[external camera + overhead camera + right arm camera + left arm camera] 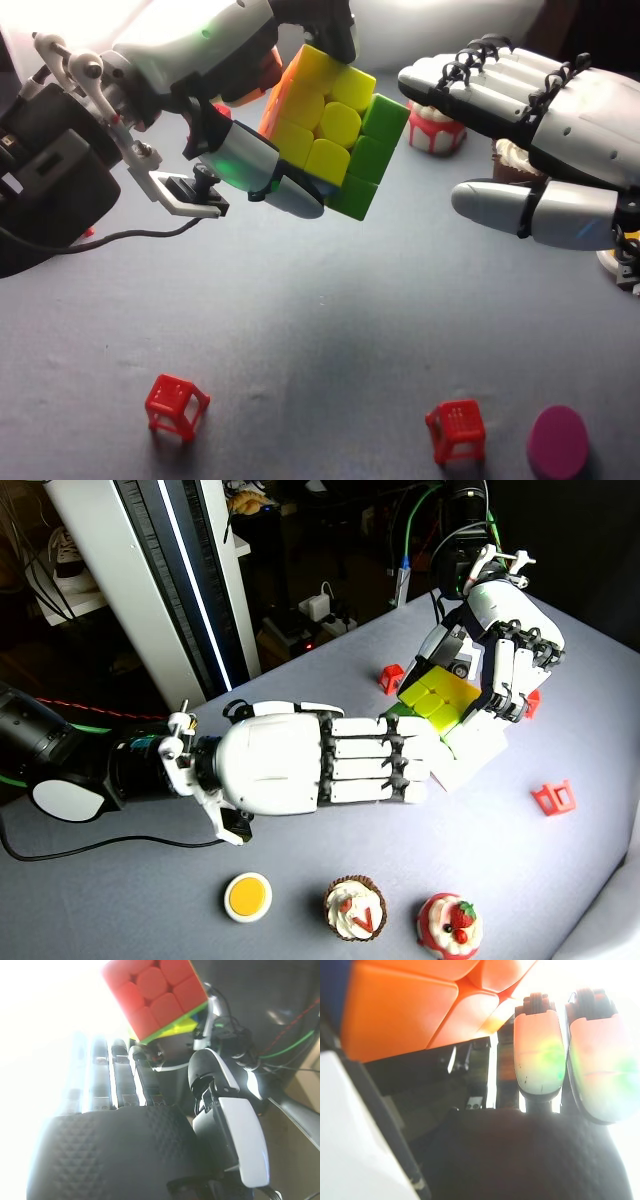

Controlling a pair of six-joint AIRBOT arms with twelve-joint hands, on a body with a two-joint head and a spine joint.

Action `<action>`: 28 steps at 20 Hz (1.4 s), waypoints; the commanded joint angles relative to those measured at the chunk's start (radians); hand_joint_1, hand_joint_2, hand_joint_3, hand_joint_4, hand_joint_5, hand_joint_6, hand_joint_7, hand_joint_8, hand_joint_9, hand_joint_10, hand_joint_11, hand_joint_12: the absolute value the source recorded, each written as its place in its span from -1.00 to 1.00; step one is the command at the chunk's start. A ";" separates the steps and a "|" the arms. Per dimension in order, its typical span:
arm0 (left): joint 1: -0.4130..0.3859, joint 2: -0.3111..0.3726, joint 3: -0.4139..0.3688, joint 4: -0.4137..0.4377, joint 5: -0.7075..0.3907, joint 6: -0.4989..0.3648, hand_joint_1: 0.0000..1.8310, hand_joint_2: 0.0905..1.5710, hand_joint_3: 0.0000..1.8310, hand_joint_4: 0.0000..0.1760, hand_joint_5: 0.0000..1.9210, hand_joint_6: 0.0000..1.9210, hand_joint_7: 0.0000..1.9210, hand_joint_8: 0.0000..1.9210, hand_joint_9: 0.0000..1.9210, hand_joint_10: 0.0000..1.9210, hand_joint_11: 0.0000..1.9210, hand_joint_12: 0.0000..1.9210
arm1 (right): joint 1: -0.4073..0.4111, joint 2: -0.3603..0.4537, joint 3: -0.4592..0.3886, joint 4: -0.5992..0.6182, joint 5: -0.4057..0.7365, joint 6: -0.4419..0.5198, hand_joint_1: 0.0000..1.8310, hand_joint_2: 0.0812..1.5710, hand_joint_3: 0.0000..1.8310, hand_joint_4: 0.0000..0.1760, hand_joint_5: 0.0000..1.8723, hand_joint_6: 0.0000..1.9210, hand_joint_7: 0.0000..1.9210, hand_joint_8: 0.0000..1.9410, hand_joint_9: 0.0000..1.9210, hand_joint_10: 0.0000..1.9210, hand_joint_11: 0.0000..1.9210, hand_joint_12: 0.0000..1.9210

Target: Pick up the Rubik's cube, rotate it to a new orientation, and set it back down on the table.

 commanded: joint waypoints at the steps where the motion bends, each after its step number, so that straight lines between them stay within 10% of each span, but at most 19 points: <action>1: -0.013 0.003 0.003 -0.020 -0.152 -0.013 0.47 -0.17 0.05 -1.00 0.23 1.00 0.48 1.00 0.61 1.00 0.73 1.00 | 0.009 0.006 -0.005 0.032 0.134 0.005 -1.00 0.77 -1.00 -1.00 -1.00 -1.00 -1.00 -1.00 -0.97 -0.90 -1.00 -0.91; 5: -0.004 -0.001 0.004 -0.031 -0.153 -0.013 0.65 -0.39 0.38 -1.00 0.34 1.00 0.49 1.00 0.60 1.00 0.72 1.00 | 0.009 0.016 -0.012 0.043 0.133 0.005 -1.00 0.75 -1.00 -1.00 -1.00 -1.00 -1.00 -1.00 -1.00 -0.94 -1.00 -1.00; 6: 0.003 -0.003 0.005 -0.041 -0.152 -0.013 0.58 -0.48 0.76 -1.00 0.33 1.00 0.20 1.00 0.54 1.00 0.65 1.00 | 0.009 0.021 -0.016 0.053 0.133 0.005 -1.00 0.75 -1.00 -1.00 -0.96 -0.99 -1.00 -1.00 -1.00 -0.98 -1.00 -1.00; 11: 0.024 -0.045 0.048 -0.083 -0.111 -0.053 0.57 -0.11 0.02 -1.00 0.17 1.00 0.41 1.00 0.54 1.00 0.67 1.00 | 0.010 0.038 -0.037 0.093 0.140 0.005 -1.00 0.77 -1.00 -1.00 -0.89 -0.96 -0.93 -0.98 -0.92 -0.97 -0.99 -1.00; 12: 0.028 -0.053 0.056 -0.090 -0.098 -0.058 0.33 -0.19 0.38 -1.00 -0.06 0.91 0.01 1.00 0.21 1.00 0.39 1.00 | 0.010 0.042 -0.040 0.099 0.142 0.005 -1.00 0.77 -1.00 -1.00 -0.88 -0.96 -0.91 -0.97 -0.91 -0.96 -0.98 -0.99; 13: 0.034 -0.066 0.070 -0.099 -0.082 -0.073 0.25 -0.11 0.34 -0.52 -0.16 0.93 -0.16 1.00 -0.07 1.00 0.11 1.00 | 0.010 0.048 -0.043 0.110 0.146 0.005 -1.00 0.78 -1.00 -1.00 -0.91 -0.97 -0.92 -0.98 -0.93 -0.97 -1.00 -1.00; 18: 0.062 -0.114 0.134 -0.126 -0.008 -0.145 0.22 -0.08 0.34 -0.30 -0.20 0.98 -0.19 1.00 -0.02 1.00 0.11 1.00 | 0.010 0.073 -0.054 0.151 0.169 0.005 -1.00 0.78 -0.99 -1.00 -0.88 -0.96 -0.92 -0.98 -0.91 -0.97 -0.97 -0.99; 19: 0.065 -0.119 0.141 -0.126 0.009 -0.151 0.22 -0.08 0.34 -0.30 -0.20 0.98 -0.19 1.00 -0.02 1.00 0.11 1.00 | 0.010 0.077 -0.057 0.157 0.171 0.005 -1.00 0.78 -0.99 -1.00 -0.88 -0.96 -0.92 -0.98 -0.91 -0.97 -0.97 -0.99; 20: 0.068 -0.120 0.147 -0.125 0.035 -0.154 0.18 0.43 -0.52 -1.00 -0.41 0.71 -0.33 0.87 -0.39 0.98 -0.27 1.00 | 0.010 0.081 -0.060 0.159 0.174 0.005 -1.00 0.78 -1.00 -1.00 -0.88 -0.96 -0.91 -0.98 -0.89 -0.95 -0.94 -0.97; 21: 0.068 -0.119 0.149 -0.123 0.048 -0.154 0.18 0.43 -0.52 -1.00 -0.41 0.71 -0.33 0.87 -0.39 0.98 -0.27 1.00 | 0.010 0.082 -0.061 0.159 0.174 0.005 -1.00 0.78 -1.00 -1.00 -0.88 -0.96 -0.91 -0.98 -0.89 -0.95 -0.94 -0.97; 22: 0.070 -0.116 0.150 -0.119 0.066 -0.152 -0.04 0.48 -0.92 -1.00 -0.69 -0.24 -0.62 -0.41 -0.76 -0.06 -0.97 0.74 | 0.010 0.084 -0.062 0.160 0.175 0.005 -1.00 0.79 -0.99 -1.00 -0.92 -0.98 -0.94 -0.99 -0.91 -0.96 -0.96 -0.96; 23: 0.069 -0.112 0.151 -0.112 0.079 -0.149 -0.06 0.48 -0.99 -1.00 -0.66 -0.55 -0.61 -0.82 -0.83 -0.25 -1.00 0.63 | 0.010 0.085 -0.062 0.160 0.175 0.005 -1.00 0.81 -1.00 -1.00 -0.89 -0.98 -0.91 -1.00 -0.89 -0.95 -1.00 -0.72; 26: 0.062 -0.099 0.150 -0.088 0.109 -0.137 -0.08 0.42 -1.00 -0.95 -0.63 -0.89 -0.68 -0.99 -0.87 -0.54 -1.00 0.45 | 0.010 0.087 -0.063 0.161 0.177 0.005 -1.00 0.82 -1.00 -1.00 -0.87 -0.98 -0.91 -1.00 -0.89 -0.94 -1.00 -0.62; 27: 0.060 -0.094 0.148 -0.083 0.117 -0.131 -0.12 0.39 -1.00 -0.56 -0.69 -0.99 -0.84 -1.00 -0.94 -0.78 -1.00 0.08 | 0.010 0.088 -0.063 0.161 0.179 0.005 -1.00 0.81 -1.00 -1.00 -0.94 -0.99 -0.96 -0.99 -0.96 -0.97 -1.00 -0.93; 28: 0.060 -0.089 0.145 -0.077 0.122 -0.127 -0.15 0.35 -1.00 -0.63 -0.74 -0.99 -0.87 -1.00 -0.95 -0.85 -1.00 -0.07 | 0.010 0.090 -0.064 0.161 0.181 0.005 -1.00 0.80 -1.00 -1.00 -0.97 -1.00 -0.98 -0.99 -0.97 -0.98 -1.00 -0.99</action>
